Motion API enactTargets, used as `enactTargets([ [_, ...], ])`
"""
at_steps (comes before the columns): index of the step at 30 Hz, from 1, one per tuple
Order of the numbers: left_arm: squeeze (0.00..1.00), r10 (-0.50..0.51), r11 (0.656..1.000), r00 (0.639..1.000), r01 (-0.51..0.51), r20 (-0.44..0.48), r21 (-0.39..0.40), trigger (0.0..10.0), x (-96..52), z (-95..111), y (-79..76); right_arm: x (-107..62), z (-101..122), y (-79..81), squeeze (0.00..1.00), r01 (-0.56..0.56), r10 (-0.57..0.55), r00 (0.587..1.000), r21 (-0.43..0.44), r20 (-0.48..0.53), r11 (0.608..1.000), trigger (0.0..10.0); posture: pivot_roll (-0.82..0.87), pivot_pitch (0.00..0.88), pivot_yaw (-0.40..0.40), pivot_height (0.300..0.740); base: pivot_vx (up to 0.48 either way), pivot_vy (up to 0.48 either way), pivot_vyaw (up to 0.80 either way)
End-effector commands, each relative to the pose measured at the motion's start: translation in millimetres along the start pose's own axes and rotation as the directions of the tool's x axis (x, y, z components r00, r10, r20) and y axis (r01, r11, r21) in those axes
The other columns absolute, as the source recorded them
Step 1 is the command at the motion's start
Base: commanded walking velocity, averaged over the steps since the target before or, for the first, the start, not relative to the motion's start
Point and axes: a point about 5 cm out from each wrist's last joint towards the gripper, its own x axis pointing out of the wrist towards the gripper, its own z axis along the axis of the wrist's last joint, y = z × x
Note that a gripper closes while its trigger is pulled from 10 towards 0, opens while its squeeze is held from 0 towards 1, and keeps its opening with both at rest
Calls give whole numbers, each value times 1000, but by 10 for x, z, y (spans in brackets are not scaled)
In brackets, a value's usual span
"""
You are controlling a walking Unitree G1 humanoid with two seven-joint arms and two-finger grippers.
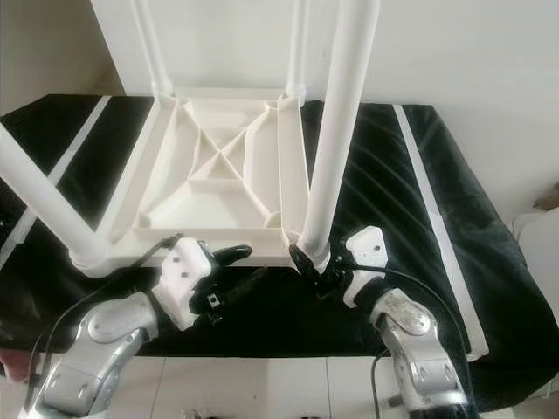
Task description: Building children table
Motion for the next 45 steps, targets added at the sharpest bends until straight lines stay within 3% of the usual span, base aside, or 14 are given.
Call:
enactTargets([
  [1,0,38,999,999,-38,1,2,10000,10,-5,-17,56,-24,15,0,-14,14,1000,-12,-3,1000,10000,-50,138,-24,740,0,0,0],
  [10,0,50,999,999,-50,-2,14,10000,19,-25,-10,142,4,-11,0,-24,24,1000,-31,14,999,10000,-43,126,-35,740,0,0,0],
  [11,0,62,998,998,-62,-7,22,10000,26,-45,5,163,23,-21,0,-29,30,999,-40,22,999,4980,-40,123,-37,740,0,0,0],
  [13,0,72,997,997,-72,-12,29,10000,29,-62,8,172,34,-28,0,-34,35,999,-47,30,998,4549,-40,121,-38,740,0,0,0],
  [14,0,91,995,996,-90,-24,36,10000,30,-89,22,172,53,-44,0,-33,35,999,-44,40,998,0,-41,123,-40,740,0,0,0],
  [24,0,107,994,994,-106,-30,25,10000,59,-114,47,106,29,-112,0,7,-6,999,-37,34,999,0,-62,118,-33,740,0,0,0],
  [25,0,104,994,994,-103,-35,26,10000,74,-122,47,95,14,-127,0,28,-27,999,-35,23,999,7843,-72,117,-28,740,0,0,0],
  [27,0,102,994,994,-101,-38,27,10000,86,-130,48,88,2,-139,0,42,-41,999,-33,16,999,7843,-73,117,-27,740,0,0,0],
  [28,0,102,995,994,-101,-39,27,10000,99,-129,56,80,-1,-152,0,61,-60,998,-23,9,998,10000,-77,120,-26,740,0,0,0],
  [31,0,102,994,994,-101,-37,29,10000,112,-126,67,74,0,-165,0,77,-77,997,-13,3,997,10000,-78,121,-26,740,0,0,0],
  [40,0,118,993,992,-118,-47,14,10000,138,-152,32,98,20,-147,0,323,-321,945,17,-58,946,10000,-99,117,-37,740,0,0,0],
  [44,0,127,992,990,-127,-56,3,10000,188,-176,23,98,-20,-40,0,508,-503,859,43,-92,860,10000,-110,116,-33,740,0,0,0],
  [45,0,127,992,990,-127,-56,3,10000,188,-176,23,98,-20,-40,0,508,-503,859,43,-92,860,10000,-110,116,-33,740,0,0,0],
])
